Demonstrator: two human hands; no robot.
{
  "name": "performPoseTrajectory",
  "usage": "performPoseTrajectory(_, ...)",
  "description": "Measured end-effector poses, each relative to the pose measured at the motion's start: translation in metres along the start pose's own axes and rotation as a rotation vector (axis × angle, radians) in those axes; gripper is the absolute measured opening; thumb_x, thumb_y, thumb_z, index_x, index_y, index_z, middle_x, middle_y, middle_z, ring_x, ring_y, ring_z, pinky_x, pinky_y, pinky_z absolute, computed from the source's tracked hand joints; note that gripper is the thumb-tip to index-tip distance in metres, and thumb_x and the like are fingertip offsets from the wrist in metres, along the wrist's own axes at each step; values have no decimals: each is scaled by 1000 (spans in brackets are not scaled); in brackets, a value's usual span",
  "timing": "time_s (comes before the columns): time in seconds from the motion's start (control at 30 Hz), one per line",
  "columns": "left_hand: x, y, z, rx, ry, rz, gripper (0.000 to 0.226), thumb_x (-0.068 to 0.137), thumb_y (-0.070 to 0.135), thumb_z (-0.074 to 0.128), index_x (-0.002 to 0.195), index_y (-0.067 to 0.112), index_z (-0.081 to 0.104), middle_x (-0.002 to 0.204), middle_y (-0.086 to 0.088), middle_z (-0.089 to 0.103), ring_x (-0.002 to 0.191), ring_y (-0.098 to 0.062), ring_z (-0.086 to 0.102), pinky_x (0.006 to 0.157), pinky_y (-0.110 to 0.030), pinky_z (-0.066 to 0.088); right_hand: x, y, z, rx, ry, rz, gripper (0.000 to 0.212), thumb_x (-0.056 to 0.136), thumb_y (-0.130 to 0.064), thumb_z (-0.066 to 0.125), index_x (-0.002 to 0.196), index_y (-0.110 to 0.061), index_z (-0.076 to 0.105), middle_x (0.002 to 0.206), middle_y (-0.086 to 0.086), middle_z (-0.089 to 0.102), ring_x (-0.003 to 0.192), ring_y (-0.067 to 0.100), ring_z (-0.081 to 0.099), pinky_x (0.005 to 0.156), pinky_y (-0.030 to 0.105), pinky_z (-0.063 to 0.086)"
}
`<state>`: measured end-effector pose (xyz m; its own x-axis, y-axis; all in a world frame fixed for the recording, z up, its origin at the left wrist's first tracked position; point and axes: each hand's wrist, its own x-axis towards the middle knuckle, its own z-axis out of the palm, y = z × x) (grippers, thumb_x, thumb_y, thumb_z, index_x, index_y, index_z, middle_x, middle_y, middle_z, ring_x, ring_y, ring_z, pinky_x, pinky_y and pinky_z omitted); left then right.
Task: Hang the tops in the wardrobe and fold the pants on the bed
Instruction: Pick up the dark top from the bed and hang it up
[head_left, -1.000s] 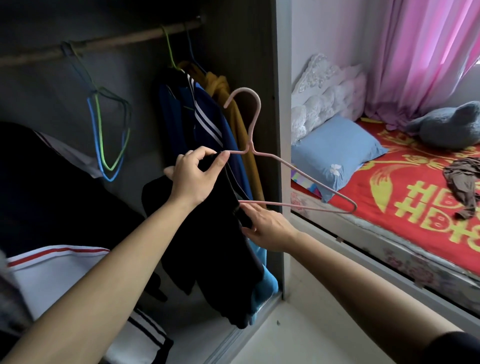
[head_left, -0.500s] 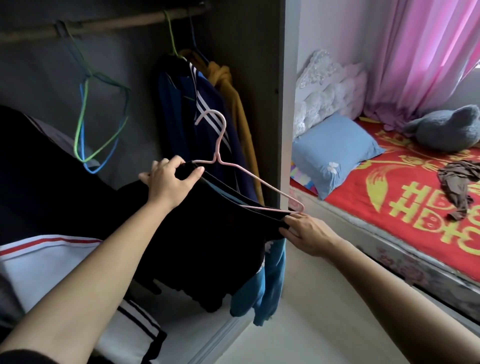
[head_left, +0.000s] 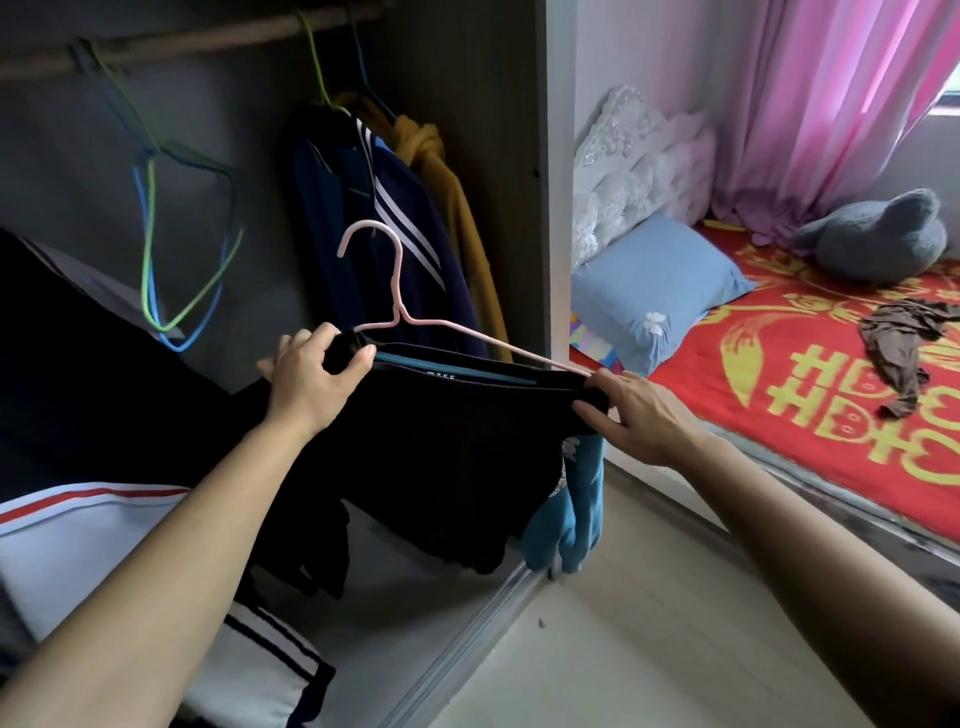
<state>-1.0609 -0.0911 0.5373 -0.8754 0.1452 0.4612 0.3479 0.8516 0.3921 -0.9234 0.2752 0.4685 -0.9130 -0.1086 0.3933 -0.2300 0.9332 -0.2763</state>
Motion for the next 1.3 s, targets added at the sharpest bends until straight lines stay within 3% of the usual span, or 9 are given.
performPoseTrajectory(0.2,0,2,-2,-10,33,-3,47,75,70,39,77,23,45,86,-3,53,100,-27,45,94,-49,29,21,-10,-14,-185,95,9,44,100,-58,33,120,-20,40,88,7,70,75,32,66,55,33,37)
performPoseTrajectory(0.33,3,3,-6,-39,36,7,39,72,61,38,80,23,46,86,-5,52,97,-25,43,95,-48,28,21,-2,-24,-20,25,8,52,99,-56,38,138,-23,34,112,4,71,96,30,67,68,30,42)
performPoseTrajectory(0.43,3,3,-8,-51,42,25,39,70,57,36,78,20,46,84,-5,52,94,-23,42,92,-46,27,14,2,-27,53,-9,10,54,98,-51,46,141,-21,37,113,5,71,97,29,67,74,27,39)
performPoseTrajectory(0.67,0,-3,0,55,17,124,39,71,55,35,76,18,47,78,-2,48,93,-28,46,81,-39,22,12,-4,-33,-52,0,-46,57,94,-63,35,136,-27,50,99,4,70,90,25,67,75,35,50)
performPoseTrajectory(0.83,-5,24,11,34,-122,114,59,79,69,25,97,23,57,93,-1,55,101,-23,45,88,-43,26,34,-36,-30,-118,52,-153,46,101,-53,38,133,-26,57,77,6,59,79,26,59,64,39,50)
performPoseTrajectory(0.97,-17,45,22,-66,-194,96,50,89,62,24,101,29,60,97,-1,57,106,-23,45,87,-37,19,62,-56,-21,-123,139,-212,40,102,-47,38,109,-21,68,65,2,50,64,23,48,54,40,49)
performPoseTrajectory(1.13,-22,36,25,-276,-165,-32,27,100,48,40,98,32,62,98,4,56,109,-22,49,104,-48,29,81,-58,-27,-269,32,-220,49,101,-56,26,102,-22,62,72,3,59,73,23,51,65,42,49)
performPoseTrajectory(1.2,-16,21,17,-343,-88,-112,29,96,53,41,94,33,63,92,7,54,104,-26,55,102,-56,37,82,-49,-29,-315,-25,-217,43,102,-52,31,102,-21,61,86,2,59,83,24,54,73,39,46)
performPoseTrajectory(1.3,-13,3,5,-407,-61,-136,29,91,56,43,91,36,64,85,10,53,97,-24,59,99,-53,43,81,-38,-35,-235,-20,-123,40,102,-50,34,107,-22,62,101,2,57,92,25,54,78,39,43)
